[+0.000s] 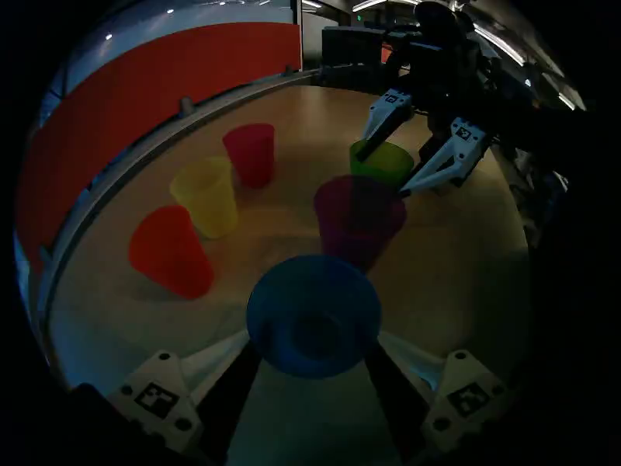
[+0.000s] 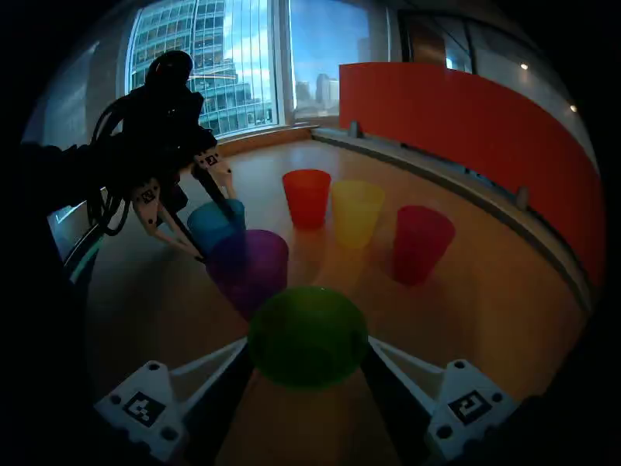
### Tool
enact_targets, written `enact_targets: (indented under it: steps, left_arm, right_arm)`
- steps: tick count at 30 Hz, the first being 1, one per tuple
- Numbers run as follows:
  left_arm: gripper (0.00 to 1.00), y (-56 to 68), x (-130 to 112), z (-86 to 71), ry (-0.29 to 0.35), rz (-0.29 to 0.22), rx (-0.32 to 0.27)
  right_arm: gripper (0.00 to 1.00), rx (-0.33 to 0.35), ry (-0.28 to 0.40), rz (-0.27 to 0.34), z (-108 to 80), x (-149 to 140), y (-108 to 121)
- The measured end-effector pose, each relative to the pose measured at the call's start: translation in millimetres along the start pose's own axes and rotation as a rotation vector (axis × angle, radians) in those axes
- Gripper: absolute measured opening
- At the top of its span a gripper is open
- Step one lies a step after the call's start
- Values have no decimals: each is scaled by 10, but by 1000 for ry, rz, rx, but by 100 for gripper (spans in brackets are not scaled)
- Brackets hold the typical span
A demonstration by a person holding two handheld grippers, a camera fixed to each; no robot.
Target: Pour water
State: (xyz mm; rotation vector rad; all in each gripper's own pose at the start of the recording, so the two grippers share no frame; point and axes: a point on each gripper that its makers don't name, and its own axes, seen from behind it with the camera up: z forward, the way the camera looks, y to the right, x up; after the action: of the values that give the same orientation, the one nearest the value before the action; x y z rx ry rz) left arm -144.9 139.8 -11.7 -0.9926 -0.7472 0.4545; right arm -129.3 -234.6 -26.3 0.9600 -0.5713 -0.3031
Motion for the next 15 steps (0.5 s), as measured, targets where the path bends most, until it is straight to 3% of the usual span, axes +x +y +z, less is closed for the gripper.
enact_targets:
  steps: [4, 6, 15]
  left_arm:
    - [82, 11, -11, -1, -2, -15, -5]
    - [82, 12, -15, -8, -3, -17, -5]
    - [82, 30, -107, -33, -26, -33, -9]
  right_arm:
    - [94, -1, -4, 4, 4, -8, -1]
    - [100, -2, -6, 8, 2, -13, 3]
    - [100, 0, -14, 11, -52, -51, -31]
